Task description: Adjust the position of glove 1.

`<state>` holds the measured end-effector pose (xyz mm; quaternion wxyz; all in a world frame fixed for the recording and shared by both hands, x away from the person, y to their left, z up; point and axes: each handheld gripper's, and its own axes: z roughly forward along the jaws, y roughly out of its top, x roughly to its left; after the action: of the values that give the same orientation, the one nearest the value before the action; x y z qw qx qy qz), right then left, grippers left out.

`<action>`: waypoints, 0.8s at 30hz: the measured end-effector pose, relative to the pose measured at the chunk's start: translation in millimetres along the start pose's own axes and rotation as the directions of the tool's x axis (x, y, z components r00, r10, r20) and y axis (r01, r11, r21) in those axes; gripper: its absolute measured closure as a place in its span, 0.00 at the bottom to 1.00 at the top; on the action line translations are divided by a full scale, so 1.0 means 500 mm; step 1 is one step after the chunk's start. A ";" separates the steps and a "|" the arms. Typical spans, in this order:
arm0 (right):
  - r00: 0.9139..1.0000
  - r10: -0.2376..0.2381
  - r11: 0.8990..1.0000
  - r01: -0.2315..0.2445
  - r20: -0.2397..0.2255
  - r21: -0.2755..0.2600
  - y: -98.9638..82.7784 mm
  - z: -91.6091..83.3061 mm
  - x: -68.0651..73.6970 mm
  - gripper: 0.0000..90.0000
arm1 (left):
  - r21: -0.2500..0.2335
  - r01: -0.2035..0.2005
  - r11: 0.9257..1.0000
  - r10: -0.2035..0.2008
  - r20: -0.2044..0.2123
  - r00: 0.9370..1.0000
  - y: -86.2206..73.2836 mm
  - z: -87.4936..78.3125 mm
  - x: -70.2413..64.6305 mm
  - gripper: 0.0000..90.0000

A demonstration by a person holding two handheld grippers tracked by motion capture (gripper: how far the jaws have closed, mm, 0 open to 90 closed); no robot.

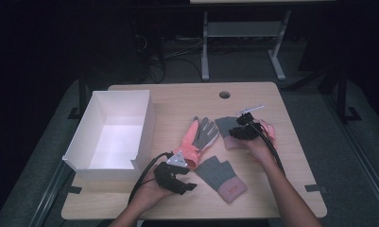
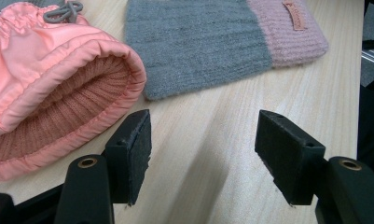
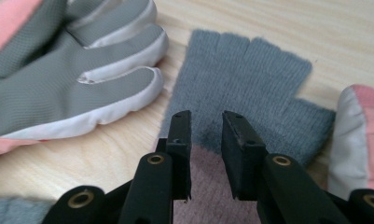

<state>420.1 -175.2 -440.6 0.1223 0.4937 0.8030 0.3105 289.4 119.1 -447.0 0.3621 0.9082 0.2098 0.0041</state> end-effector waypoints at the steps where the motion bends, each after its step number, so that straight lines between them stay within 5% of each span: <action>1: 1.000 -0.001 1.000 0.001 0.002 0.003 0.000 0.002 -0.001 0.81 | 0.000 0.001 1.000 -0.001 0.000 1.000 0.000 0.000 0.000 0.40; 11: 1.000 0.015 0.999 -0.016 0.023 0.043 -0.009 0.025 -0.001 0.85 | 0.011 -0.001 1.000 0.001 0.001 1.000 -0.002 0.004 0.001 0.39; 15: 0.999 0.001 0.999 -0.002 0.033 0.035 -0.011 0.030 0.001 0.96 | 0.011 -0.001 1.000 0.001 0.000 1.000 -0.002 0.004 0.001 0.39; 20: 0.999 -0.025 1.000 0.024 0.041 0.015 -0.013 0.026 0.003 0.98 | 0.009 0.008 1.000 -0.008 0.005 1.000 -0.002 0.005 0.002 0.39; 24: 1.000 0.001 1.000 0.000 0.014 -0.018 -0.011 0.008 -0.004 0.99 | 0.007 0.008 1.000 -0.008 0.007 1.000 -0.003 0.006 0.003 0.39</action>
<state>419.2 -177.2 -447.4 0.1320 0.4949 0.7993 0.3143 290.5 118.9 -450.4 0.3598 0.9086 0.2123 -0.0010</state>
